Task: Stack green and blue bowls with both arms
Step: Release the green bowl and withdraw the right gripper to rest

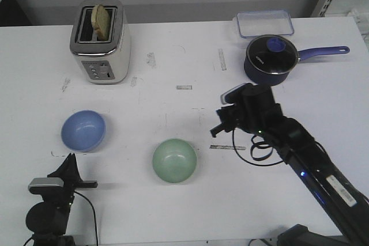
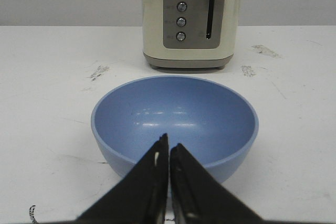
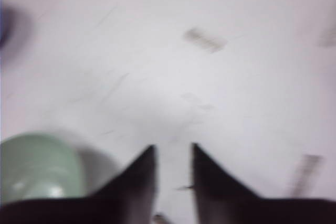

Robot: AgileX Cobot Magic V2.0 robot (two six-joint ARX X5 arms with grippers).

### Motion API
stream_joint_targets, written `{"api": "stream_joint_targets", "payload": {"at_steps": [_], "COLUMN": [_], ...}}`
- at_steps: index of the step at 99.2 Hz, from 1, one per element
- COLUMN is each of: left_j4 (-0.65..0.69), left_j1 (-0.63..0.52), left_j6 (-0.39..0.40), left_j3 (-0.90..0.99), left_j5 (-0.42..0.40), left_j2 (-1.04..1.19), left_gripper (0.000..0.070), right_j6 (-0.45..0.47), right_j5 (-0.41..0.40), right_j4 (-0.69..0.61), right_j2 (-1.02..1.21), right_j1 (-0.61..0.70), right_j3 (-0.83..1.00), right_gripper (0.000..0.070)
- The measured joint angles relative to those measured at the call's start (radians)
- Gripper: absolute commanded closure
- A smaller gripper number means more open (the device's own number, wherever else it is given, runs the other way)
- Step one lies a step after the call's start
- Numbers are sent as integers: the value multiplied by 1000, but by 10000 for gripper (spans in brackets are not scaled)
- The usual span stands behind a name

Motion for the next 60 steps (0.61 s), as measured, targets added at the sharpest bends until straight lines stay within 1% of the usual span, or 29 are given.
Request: {"api": "stream_joint_targets", "payload": {"at_steps": [13,21,31,45,60], "left_j4": [0,0,1,5,20], "left_j1": [0,0,0,0,0], "left_j6": [-5,-5,-6,-8,-27], "left_j3": [0,0,0,0,2], "left_j5": [0,0,0,0,0], "left_j2": [0,0,0,0,0], "left_gripper": [699,699,699,699,699], "right_j6": [-19,-32,-52,-59,-59], "right_j5": [47,51,52,52,51], "right_j4": [-25,-25,-22,60,143], "right_j2": [-98,-164,-260,-411,-581], "right_j1": [-123,-201,-290,-374,-386], "right_j3": [-11,-58,-157,-333,-519], "right_gripper": [700,700,700,700,700]}}
